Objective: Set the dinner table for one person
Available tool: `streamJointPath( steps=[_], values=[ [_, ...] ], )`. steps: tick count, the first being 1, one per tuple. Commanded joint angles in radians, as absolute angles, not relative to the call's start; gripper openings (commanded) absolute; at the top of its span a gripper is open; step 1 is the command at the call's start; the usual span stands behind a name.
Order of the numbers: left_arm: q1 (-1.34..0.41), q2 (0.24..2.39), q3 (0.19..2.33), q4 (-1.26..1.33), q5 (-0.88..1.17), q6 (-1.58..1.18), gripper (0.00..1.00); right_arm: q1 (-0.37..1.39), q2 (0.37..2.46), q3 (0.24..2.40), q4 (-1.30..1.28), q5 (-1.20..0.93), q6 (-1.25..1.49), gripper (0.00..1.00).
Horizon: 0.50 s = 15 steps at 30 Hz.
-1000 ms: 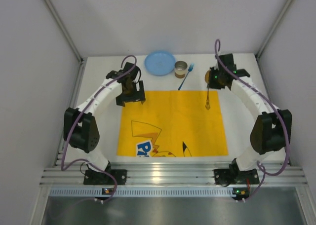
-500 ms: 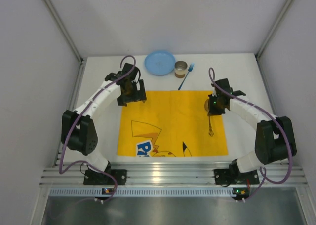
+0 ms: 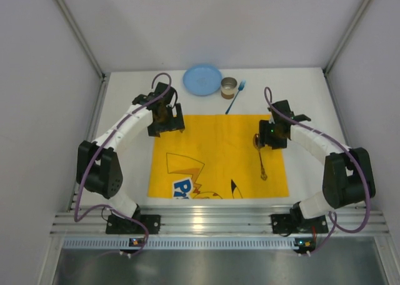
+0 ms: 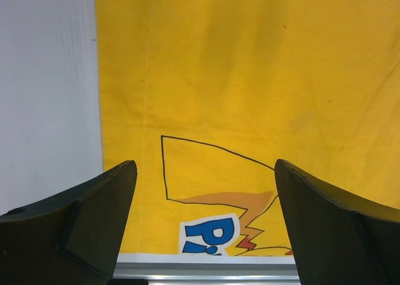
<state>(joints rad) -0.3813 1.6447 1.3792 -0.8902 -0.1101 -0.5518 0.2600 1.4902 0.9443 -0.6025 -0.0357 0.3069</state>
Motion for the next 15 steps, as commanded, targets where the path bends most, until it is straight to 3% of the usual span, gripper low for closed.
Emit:
streamJointPath(
  steps=[1,5,8,15],
  values=[
    [-0.385,1.600,1.378,-0.870,-0.123,-0.555,0.97,0.268,1.430,1.083,-0.644,-0.024,0.287,0.62],
    [-0.385,1.612,1.377,-0.865,-0.117,-0.557,0.97,0.270,1.456,1.313,-0.652,-0.078,0.311,0.70],
    [-0.385,1.621,1.390,-0.867,-0.113,-0.555,0.97,0.268,1.586,1.498,-0.638,-0.121,0.339,0.71],
    [-0.385,1.637,1.428,-0.885,-0.126,-0.529,0.97,0.261,2.114,2.052,-0.638,-0.283,0.423,0.71]
  ],
)
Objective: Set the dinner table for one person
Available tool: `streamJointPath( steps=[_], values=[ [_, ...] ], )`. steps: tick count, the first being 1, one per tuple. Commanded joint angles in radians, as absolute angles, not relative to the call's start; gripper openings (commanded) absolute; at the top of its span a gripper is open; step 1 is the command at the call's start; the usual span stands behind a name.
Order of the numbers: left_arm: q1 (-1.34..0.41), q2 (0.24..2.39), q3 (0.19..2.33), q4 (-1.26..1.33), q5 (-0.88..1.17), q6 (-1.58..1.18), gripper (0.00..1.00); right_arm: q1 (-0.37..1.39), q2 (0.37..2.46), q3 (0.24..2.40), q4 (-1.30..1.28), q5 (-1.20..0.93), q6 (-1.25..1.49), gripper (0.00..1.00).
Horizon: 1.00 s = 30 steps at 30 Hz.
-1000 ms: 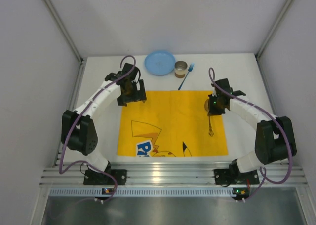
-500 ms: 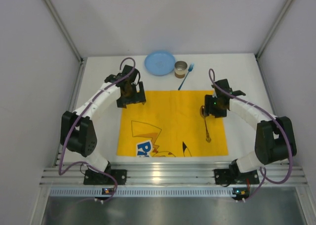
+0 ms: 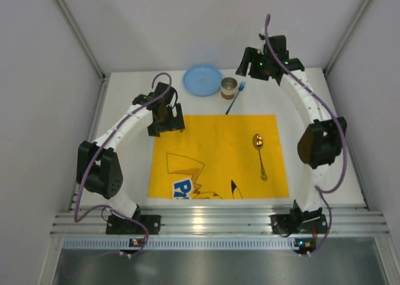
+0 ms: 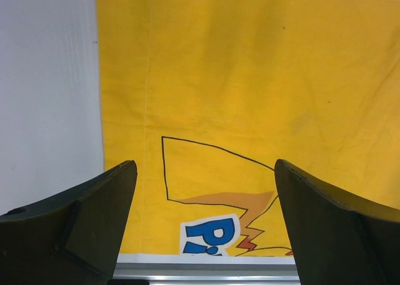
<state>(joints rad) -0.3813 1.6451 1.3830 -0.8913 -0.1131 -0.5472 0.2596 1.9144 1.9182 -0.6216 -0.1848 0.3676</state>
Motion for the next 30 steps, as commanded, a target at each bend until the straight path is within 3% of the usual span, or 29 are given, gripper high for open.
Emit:
streamJointPath(
  steps=[1,5,13,15,16,19,20,27,30],
  values=[
    [-0.385,1.638,1.431,-0.888,-0.129,-0.529,0.97,0.261,2.169,2.115,-0.646,-0.293,0.437,0.71],
    [-0.385,1.634,1.440,-0.893,-0.149,-0.522,0.97,0.253,2.382,2.345,-0.672,-0.269,0.526,0.71],
    [-0.377,1.624,1.436,-0.902,-0.225,-0.459,0.98,0.262,2.490,2.387,-0.650,-0.195,0.561,0.68],
    [-0.373,1.634,1.443,-0.907,-0.230,-0.445,0.98,0.262,2.505,2.388,-0.650,-0.180,0.569,0.56],
    [-0.370,1.641,1.454,-0.911,-0.238,-0.442,0.98,0.265,2.505,2.387,-0.650,-0.172,0.575,0.38],
    [-0.362,1.652,1.460,-0.913,-0.236,-0.433,0.98,0.265,2.500,2.385,-0.653,-0.156,0.578,0.08],
    [-0.362,1.654,1.460,-0.911,-0.235,-0.433,0.98,0.262,2.487,2.385,-0.652,-0.153,0.577,0.04],
    [-0.357,1.674,1.460,-0.913,-0.212,-0.431,0.98,0.249,2.317,2.367,-0.657,-0.141,0.535,0.00],
    [-0.359,1.675,1.457,-0.910,-0.207,-0.433,0.98,0.232,2.167,2.217,-0.664,-0.091,0.493,0.00]
  ],
)
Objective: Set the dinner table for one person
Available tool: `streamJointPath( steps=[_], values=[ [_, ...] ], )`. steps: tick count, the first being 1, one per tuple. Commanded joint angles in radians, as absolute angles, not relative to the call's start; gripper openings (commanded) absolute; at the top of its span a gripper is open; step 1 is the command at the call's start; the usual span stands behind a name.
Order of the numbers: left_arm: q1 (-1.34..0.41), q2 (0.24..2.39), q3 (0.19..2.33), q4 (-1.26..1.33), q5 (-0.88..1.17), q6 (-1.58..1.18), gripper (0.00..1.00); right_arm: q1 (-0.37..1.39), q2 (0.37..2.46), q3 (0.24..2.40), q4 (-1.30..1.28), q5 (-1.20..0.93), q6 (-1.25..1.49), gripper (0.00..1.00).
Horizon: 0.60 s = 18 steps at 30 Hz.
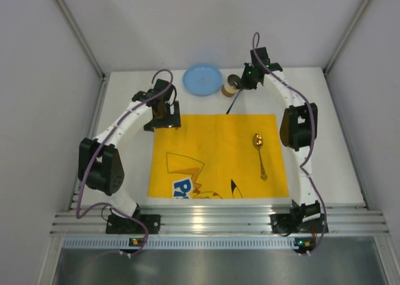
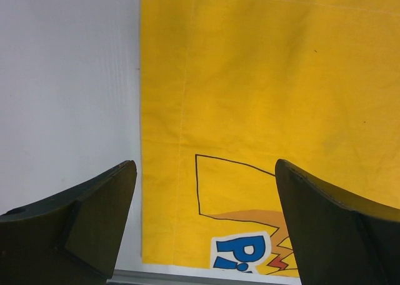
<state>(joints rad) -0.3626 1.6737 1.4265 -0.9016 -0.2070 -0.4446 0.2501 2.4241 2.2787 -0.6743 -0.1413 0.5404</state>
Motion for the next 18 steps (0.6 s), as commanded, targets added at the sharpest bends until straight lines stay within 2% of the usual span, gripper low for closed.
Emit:
streamJointPath(
  steps=[1,6,10,13,18],
  values=[
    [-0.357,1.675,1.456,-0.908,-0.204,-0.434,0.98,0.232,2.133,2.130,-0.676,-0.066,0.456,0.00],
    [-0.359,1.669,1.434,-0.899,-0.173,-0.437,0.98,0.233,1.893,1.809,-0.730,0.044,0.391,0.00],
    [-0.360,1.660,1.420,-0.888,-0.144,-0.439,0.98,0.232,1.767,1.519,-0.675,0.092,0.406,0.00],
    [-0.359,1.657,1.422,-0.890,-0.126,-0.433,0.98,0.233,1.769,1.448,-0.638,0.127,0.425,0.00],
    [-0.360,1.643,1.424,-0.902,-0.117,-0.428,0.97,0.233,1.848,1.457,-0.634,0.198,0.437,0.00]
  ],
)
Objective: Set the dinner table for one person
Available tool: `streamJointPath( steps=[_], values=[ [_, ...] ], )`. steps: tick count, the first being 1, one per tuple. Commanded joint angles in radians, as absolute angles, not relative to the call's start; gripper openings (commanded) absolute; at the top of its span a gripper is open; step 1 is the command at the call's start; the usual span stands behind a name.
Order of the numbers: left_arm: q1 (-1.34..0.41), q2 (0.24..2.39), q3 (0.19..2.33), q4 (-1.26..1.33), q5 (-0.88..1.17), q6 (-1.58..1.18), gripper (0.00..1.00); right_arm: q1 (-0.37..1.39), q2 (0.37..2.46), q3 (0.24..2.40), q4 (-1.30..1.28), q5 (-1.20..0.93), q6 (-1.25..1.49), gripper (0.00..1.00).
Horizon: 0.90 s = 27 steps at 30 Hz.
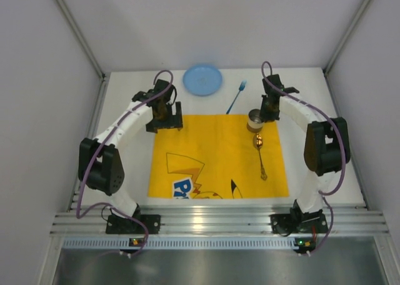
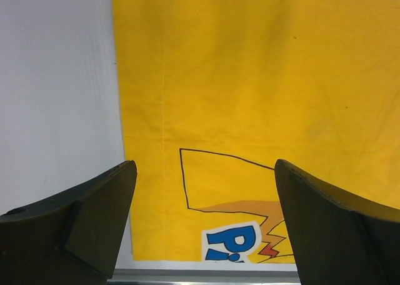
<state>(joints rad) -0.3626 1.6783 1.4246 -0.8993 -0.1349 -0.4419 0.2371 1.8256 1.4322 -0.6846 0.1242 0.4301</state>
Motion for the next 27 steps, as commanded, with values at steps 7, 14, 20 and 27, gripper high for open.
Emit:
streamJointPath(
  steps=[7,14,20,27],
  values=[
    [-0.360,1.605,1.396,-0.900,-0.129,-0.425,0.97,0.239,1.907,1.454,-0.629,0.199,0.440,0.18],
    [-0.360,1.597,1.387,-0.900,-0.140,-0.434,0.97,0.242,1.795,1.492,-0.693,0.216,0.433,0.67],
    [-0.360,1.605,1.378,-0.887,-0.132,-0.442,0.98,0.244,1.766,1.704,-0.765,0.163,0.413,0.67],
    [-0.360,1.615,1.384,-0.887,-0.129,-0.448,0.97,0.270,2.054,2.067,-0.764,0.055,0.364,0.63]
  ],
)
